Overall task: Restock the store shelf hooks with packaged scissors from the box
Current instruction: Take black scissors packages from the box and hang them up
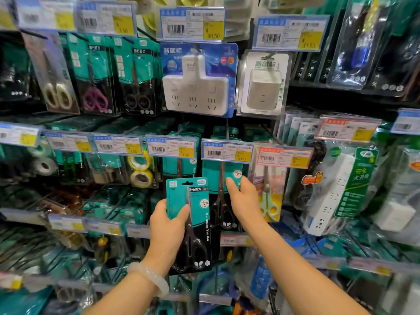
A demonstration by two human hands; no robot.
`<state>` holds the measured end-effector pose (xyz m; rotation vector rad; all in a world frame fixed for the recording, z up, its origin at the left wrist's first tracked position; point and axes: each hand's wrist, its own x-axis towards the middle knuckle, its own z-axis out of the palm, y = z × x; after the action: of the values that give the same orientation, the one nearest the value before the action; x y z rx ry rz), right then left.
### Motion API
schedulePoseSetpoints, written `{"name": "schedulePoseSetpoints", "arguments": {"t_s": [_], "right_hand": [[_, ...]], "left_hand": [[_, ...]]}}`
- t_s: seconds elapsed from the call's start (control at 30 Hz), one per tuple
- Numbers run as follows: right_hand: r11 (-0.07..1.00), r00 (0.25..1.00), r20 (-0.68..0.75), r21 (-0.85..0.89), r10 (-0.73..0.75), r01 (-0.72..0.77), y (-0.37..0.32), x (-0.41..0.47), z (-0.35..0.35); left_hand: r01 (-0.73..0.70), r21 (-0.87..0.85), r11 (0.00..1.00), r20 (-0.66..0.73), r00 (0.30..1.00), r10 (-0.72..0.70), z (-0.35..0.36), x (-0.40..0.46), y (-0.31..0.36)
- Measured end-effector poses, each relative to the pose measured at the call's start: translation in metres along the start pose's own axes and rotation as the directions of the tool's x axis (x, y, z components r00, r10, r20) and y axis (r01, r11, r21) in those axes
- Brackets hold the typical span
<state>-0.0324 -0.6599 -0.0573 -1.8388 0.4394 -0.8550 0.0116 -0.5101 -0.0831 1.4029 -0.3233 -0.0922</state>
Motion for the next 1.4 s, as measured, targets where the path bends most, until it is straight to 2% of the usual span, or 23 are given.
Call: {"name": "schedulePoseSetpoints", "arguments": {"t_s": [0.2, 0.57, 0.8, 0.93, 1.0, 1.07, 1.17, 1.3, 1.4], "right_hand": [[0.998, 0.998, -0.024, 0.040, 0.050, -0.049, -0.001, 0.005, 0.002], [0.978, 0.984, -0.155, 0.200, 0.088, -0.056, 0.005, -0.003, 0.014], [0.997, 0.988, -0.138, -0.037, 0.064, -0.070, -0.002, 0.017, 0.009], [0.965, 0.980, -0.096, -0.180, 0.177, -0.192, -0.005, 0.032, 0.009], [0.957, 0.975, -0.096, -0.196, 0.199, -0.214, -0.002, 0.032, 0.011], [0.972, 0.978, -0.152, -0.165, 0.142, -0.166, 0.005, 0.024, 0.013], [0.995, 0.970, -0.242, -0.102, -0.021, -0.004, 0.019, -0.005, 0.014], [0.990, 0.977, -0.167, -0.067, -0.130, 0.120, 0.024, -0.033, 0.010], [0.995, 0.995, -0.062, 0.049, -0.079, 0.082, 0.020, -0.032, 0.004]], "left_hand": [[-0.021, 0.026, 0.999, 0.014, 1.000, 0.021, 0.004, 0.003, 0.010], [-0.053, 0.063, 0.997, -0.008, 0.999, 0.053, 0.002, 0.008, 0.016], [-0.041, 0.042, 0.998, 0.002, 0.999, 0.041, 0.004, 0.012, 0.016], [-0.020, 0.050, 0.999, 0.012, 1.000, 0.020, 0.009, 0.013, 0.011], [-0.011, 0.051, 0.999, 0.016, 1.000, 0.010, 0.011, 0.013, 0.009], [-0.006, 0.048, 0.999, 0.017, 1.000, 0.005, 0.013, 0.015, 0.007], [-0.007, 0.054, 0.999, 0.024, 1.000, 0.006, 0.016, 0.016, 0.004], [-0.034, 0.065, 0.997, 0.081, 0.996, 0.029, 0.022, 0.014, 0.000], [-0.081, 0.089, 0.993, 0.147, 0.987, 0.067, 0.032, 0.013, -0.001]]}}
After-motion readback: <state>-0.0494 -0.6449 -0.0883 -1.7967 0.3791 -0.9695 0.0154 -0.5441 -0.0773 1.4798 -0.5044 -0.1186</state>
